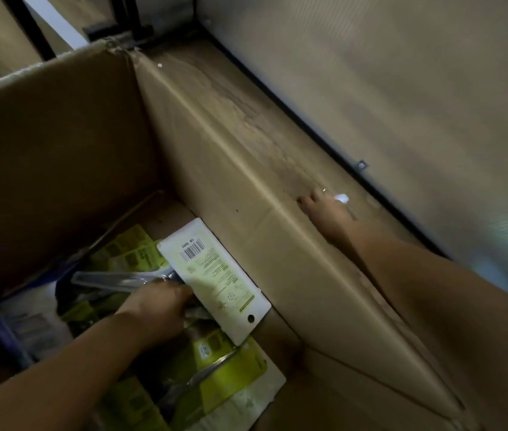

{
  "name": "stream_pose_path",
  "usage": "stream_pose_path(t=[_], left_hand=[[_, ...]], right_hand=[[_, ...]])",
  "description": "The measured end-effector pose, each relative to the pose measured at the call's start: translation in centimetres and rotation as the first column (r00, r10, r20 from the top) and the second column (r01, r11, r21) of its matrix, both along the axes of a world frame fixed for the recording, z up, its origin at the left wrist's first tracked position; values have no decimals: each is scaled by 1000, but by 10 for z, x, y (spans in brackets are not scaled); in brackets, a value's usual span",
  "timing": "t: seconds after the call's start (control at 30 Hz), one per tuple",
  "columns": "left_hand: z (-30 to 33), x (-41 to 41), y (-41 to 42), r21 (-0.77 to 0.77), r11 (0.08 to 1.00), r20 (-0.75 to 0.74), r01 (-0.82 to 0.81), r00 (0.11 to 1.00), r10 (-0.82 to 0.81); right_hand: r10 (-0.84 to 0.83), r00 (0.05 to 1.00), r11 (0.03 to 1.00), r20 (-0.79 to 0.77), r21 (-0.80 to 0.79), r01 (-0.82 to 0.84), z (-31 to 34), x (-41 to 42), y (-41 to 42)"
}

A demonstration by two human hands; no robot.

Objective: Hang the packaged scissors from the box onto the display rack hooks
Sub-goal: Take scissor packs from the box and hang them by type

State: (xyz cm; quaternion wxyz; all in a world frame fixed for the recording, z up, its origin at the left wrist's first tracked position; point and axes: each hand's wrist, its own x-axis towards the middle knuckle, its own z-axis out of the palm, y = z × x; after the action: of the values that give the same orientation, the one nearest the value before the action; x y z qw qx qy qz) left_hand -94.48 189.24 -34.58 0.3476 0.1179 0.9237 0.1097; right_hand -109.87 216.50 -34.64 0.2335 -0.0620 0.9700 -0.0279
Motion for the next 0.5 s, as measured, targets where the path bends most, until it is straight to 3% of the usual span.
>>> stream_pose_path(t=[0.1, 0.23, 0.33, 0.5], left_hand=[[4, -2, 4, -71, 997, 29, -5, 1000, 7], [5, 4, 16, -155, 987, 42, -49, 998, 56], [6, 4, 15, -136, 984, 48, -115, 991, 122], [18, -16, 6, -76, 969, 118, -236, 963, 244]], right_hand=[[-29, 998, 994, 47, 111, 24, -4, 13, 10], [-239, 952, 969, 190, 116, 220, -4, 44, 22], [-331, 933, 942, 138, -7, 335, 8, 53, 25], [-221, 973, 971, -74, -114, 212, 69, 38, 9]])
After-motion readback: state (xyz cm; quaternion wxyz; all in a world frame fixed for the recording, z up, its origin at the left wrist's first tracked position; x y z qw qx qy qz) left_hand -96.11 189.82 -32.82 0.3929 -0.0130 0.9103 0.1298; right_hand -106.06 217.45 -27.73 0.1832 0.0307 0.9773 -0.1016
